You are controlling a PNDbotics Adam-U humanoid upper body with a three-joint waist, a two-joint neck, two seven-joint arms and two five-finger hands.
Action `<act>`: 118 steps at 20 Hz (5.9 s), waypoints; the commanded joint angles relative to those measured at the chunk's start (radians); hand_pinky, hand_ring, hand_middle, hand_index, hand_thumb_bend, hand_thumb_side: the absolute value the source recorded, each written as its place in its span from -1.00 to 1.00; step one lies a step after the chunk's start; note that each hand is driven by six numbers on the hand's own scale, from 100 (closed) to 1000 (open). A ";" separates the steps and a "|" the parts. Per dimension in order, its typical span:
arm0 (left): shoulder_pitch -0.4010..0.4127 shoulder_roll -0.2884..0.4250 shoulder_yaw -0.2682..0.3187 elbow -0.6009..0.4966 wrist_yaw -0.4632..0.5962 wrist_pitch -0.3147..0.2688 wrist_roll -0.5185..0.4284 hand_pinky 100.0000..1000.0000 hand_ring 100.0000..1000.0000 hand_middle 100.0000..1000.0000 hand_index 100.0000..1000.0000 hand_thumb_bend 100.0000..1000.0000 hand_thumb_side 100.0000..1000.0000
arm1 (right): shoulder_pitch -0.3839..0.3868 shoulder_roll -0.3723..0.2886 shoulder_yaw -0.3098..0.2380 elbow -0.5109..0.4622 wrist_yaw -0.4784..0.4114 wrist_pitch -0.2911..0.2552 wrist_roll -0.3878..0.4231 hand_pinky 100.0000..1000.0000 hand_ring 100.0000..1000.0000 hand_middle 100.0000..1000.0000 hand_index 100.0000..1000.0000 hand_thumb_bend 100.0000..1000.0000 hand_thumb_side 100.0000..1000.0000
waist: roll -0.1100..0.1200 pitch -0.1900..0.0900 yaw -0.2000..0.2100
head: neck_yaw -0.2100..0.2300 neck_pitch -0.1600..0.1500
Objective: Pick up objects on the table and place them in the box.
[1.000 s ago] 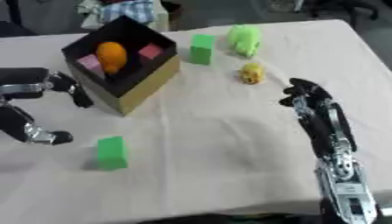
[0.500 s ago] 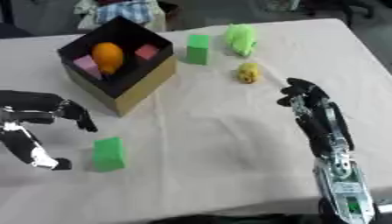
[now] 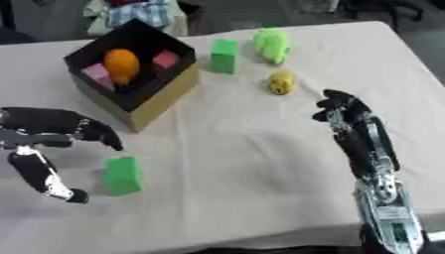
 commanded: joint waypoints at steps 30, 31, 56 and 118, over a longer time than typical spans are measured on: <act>0.048 -0.047 0.063 0.029 -0.228 -0.087 0.186 0.66 0.46 0.52 0.76 -0.18 -0.29 | -0.011 -0.015 -0.006 -0.011 -0.003 -0.002 0.001 0.32 0.08 0.14 0.50 -1.00 0.06 | 0.003 -0.017 0.001 | -0.026 -0.017; 0.045 -0.045 0.066 0.024 -0.222 -0.090 0.167 0.66 0.47 0.54 0.76 -0.17 -0.29 | -0.011 -0.015 -0.006 -0.011 -0.003 -0.002 0.001 0.32 0.08 0.14 0.50 -1.00 0.06 | 0.003 -0.017 0.002 | -0.026 -0.017; 0.031 -0.135 0.055 0.125 -0.241 -0.035 0.213 0.44 0.07 0.01 0.47 -0.64 -0.46 | -0.013 -0.014 -0.003 -0.010 -0.004 -0.001 0.007 0.32 0.07 0.14 0.50 -1.00 0.06 | 0.005 -0.018 -0.008 | -0.033 -0.016; 0.056 -0.175 0.530 -0.004 0.384 0.293 0.779 0.63 0.24 0.22 0.59 -0.57 0.09 | -0.387 -0.423 0.101 0.321 0.151 -0.158 0.109 0.39 0.26 0.40 0.71 -1.00 -0.29 | -0.033 -0.028 0.062 | -0.070 0.009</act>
